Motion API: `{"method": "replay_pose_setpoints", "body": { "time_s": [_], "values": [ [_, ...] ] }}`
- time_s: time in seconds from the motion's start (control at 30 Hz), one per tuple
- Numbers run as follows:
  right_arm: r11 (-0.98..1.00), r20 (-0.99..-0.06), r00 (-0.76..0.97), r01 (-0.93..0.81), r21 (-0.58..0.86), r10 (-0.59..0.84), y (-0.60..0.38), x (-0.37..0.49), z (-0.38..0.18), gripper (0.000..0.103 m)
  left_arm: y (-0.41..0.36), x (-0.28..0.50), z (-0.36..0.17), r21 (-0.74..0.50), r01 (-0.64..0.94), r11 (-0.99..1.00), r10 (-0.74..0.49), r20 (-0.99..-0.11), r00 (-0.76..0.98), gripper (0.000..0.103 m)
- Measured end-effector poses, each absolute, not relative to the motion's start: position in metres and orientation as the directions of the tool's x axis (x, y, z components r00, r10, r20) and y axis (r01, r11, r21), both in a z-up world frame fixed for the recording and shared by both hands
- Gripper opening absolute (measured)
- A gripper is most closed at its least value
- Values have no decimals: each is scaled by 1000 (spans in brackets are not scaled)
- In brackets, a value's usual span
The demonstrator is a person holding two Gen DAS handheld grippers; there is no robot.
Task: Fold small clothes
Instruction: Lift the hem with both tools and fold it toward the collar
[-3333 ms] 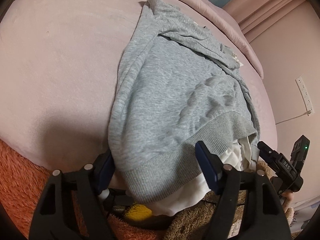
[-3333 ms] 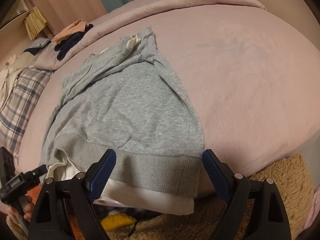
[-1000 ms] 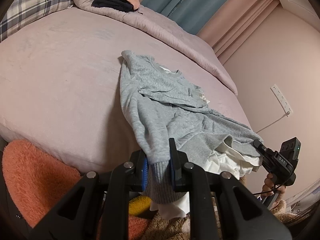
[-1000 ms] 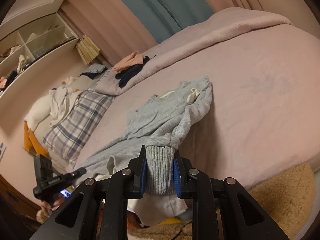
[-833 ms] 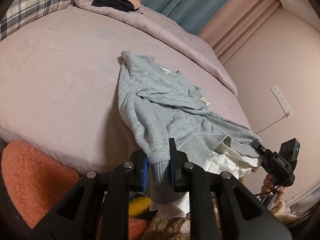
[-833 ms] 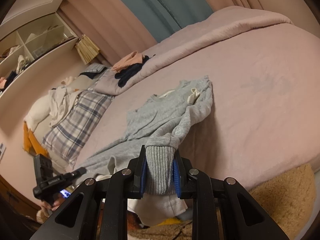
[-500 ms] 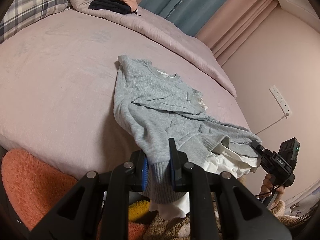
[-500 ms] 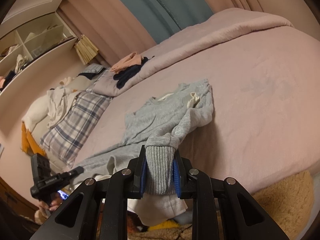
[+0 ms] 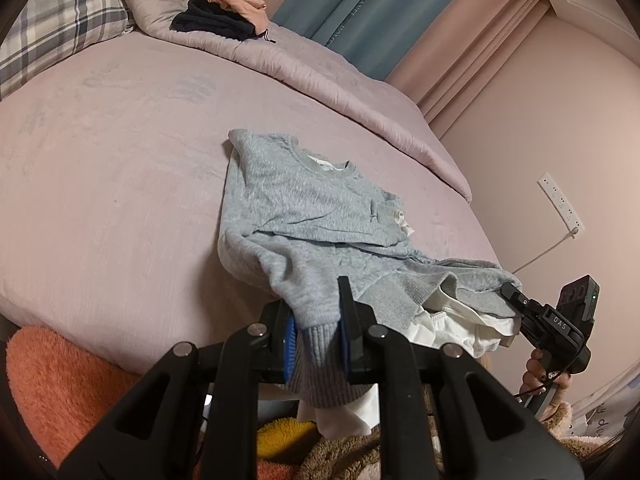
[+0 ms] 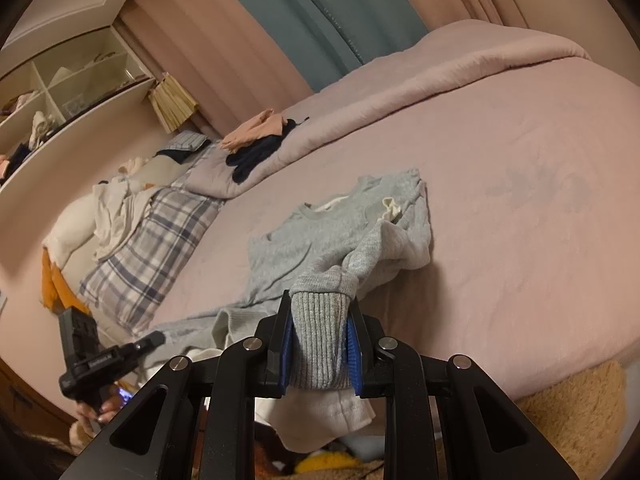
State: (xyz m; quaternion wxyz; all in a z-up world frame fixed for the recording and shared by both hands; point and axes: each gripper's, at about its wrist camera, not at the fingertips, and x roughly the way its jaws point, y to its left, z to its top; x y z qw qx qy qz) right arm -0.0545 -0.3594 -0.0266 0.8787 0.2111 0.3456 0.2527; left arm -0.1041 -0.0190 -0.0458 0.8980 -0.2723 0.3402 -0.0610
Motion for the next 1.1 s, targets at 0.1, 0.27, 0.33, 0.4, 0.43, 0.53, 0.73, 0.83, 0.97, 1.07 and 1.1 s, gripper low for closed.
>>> {"method": "replay_pose_setpoints", "body": {
  "time_s": [0.1, 0.27, 0.33, 0.4, 0.43, 0.53, 0.73, 0.83, 0.97, 1.07, 1.1],
  "values": [
    [781, -499, 633, -298, 549, 592, -360, -51, -26, 24, -18, -101, -45, -534, -75, 842, -298, -577, 761, 16],
    [783, -496, 639, -294, 549, 588, -361, -42, -25, 24, -17, -95, -43, -532, -75, 843, -295, -576, 762, 16],
    [780, -494, 638, -294, 553, 591, -361, -38, -25, 24, -16, -91, -41, -532, -74, 844, -295, -575, 763, 16],
    [782, -494, 640, -295, 550, 589, -361, -36, -25, 24, -16, -89, -41, -532, -73, 844, -294, -573, 765, 16],
    [781, -492, 641, -295, 550, 589, -361, -34, -24, 24, -16, -88, -40, -530, -74, 845, -293, -573, 766, 16],
    [780, -490, 642, -297, 550, 590, -362, -34, -24, 24, -14, -83, -39, -533, -72, 843, -294, -569, 768, 16],
    [785, -488, 649, -296, 545, 584, -362, -28, -21, 24, -14, -76, -37, -528, -70, 846, -290, -568, 770, 16],
    [787, -487, 653, -295, 542, 580, -362, -25, -21, 24, -14, -75, -36, -525, -68, 848, -290, -567, 771, 16],
    [791, -490, 654, -296, 536, 577, -361, -22, -20, 24, -13, -71, -34, -519, -69, 852, -284, -568, 772, 16],
    [792, -486, 658, -299, 532, 575, -362, -21, -19, 24, -12, -69, -32, -517, -68, 853, -281, -567, 774, 16],
    [792, -485, 659, -299, 532, 574, -362, -20, -19, 24, -12, -68, -32, -517, -68, 853, -281, -566, 775, 16]
  ]
}}
